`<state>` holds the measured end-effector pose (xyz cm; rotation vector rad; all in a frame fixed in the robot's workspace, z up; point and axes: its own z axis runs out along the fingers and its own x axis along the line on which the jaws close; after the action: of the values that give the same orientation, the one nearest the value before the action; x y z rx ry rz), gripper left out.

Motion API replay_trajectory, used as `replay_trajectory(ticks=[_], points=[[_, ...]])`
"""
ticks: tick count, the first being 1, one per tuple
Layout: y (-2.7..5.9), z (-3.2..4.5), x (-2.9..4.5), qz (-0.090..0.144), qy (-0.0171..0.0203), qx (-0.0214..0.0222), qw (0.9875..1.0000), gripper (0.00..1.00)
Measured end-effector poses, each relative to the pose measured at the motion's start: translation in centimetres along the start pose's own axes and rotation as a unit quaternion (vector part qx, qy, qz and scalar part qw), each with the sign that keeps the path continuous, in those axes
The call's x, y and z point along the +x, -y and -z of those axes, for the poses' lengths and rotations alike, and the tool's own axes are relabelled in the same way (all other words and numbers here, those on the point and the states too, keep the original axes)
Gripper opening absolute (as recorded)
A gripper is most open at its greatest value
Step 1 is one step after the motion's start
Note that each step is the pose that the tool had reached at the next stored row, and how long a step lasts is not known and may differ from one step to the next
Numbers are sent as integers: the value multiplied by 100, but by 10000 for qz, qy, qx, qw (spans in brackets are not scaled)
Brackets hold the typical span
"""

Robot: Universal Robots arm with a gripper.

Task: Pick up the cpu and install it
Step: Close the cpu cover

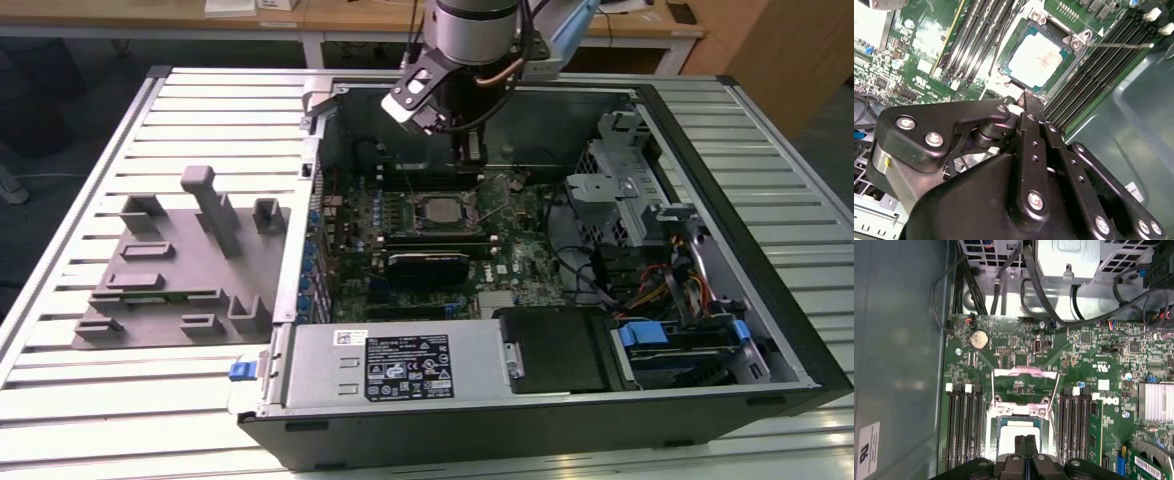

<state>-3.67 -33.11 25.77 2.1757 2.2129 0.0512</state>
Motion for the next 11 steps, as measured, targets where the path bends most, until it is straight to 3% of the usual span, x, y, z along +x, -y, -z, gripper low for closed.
replay_trajectory(ticks=[11], points=[[-163,-8,-3,1,0,0,10000,11]])
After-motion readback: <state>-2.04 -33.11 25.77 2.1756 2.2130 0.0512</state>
